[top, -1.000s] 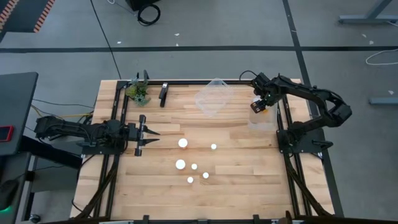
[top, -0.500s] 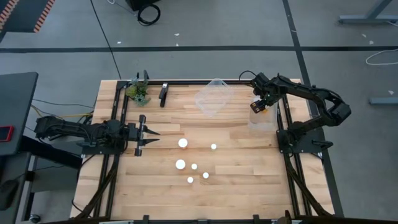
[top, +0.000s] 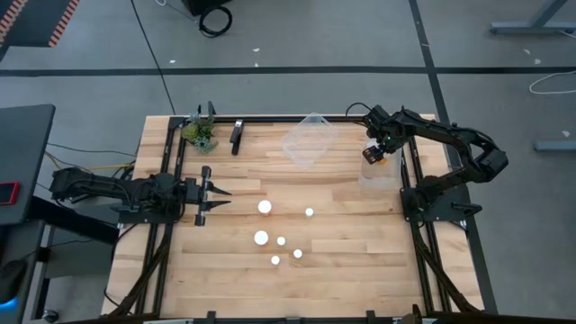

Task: Pick and place medicine bottles into bin by pill shape (circle, oval)
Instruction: Put the big orange pill bottle into the right transparent bin, then put the small yellow pill bottle into the left transparent bin

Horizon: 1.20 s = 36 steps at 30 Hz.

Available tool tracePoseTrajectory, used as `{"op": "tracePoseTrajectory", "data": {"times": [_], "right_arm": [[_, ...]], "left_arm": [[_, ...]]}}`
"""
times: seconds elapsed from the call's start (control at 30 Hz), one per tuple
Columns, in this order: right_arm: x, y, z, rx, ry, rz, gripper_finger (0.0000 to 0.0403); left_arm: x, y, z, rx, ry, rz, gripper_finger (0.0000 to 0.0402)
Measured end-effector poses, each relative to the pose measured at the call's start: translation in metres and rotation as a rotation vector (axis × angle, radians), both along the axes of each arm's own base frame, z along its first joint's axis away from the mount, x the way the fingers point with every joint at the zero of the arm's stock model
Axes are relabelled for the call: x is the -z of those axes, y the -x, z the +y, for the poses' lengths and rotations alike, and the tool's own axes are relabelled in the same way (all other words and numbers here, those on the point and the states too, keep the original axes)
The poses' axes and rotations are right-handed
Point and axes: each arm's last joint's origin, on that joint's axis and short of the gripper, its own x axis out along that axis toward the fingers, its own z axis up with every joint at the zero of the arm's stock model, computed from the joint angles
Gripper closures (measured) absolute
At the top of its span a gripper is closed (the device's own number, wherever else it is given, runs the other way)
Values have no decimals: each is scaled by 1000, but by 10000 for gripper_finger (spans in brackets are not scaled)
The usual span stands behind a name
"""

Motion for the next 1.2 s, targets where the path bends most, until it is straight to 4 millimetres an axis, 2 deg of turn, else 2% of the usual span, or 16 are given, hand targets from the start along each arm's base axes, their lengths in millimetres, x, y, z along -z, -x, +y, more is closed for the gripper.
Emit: {"op": "tracePoseTrajectory", "data": {"times": [0.33, 0.8, 1.2], "right_arm": [[-8, 1, 1, -1, 40, -2, 130], [-36, 9, 18, -1, 140, -79, 129], [-44, -12, 46, -84, 163, -131, 130]], "left_arm": [[0, 0, 0, 0, 0, 1, 294], [0, 0, 0, 0, 0, 0, 294], [0, 0, 0, 0, 0, 0, 294]]}}
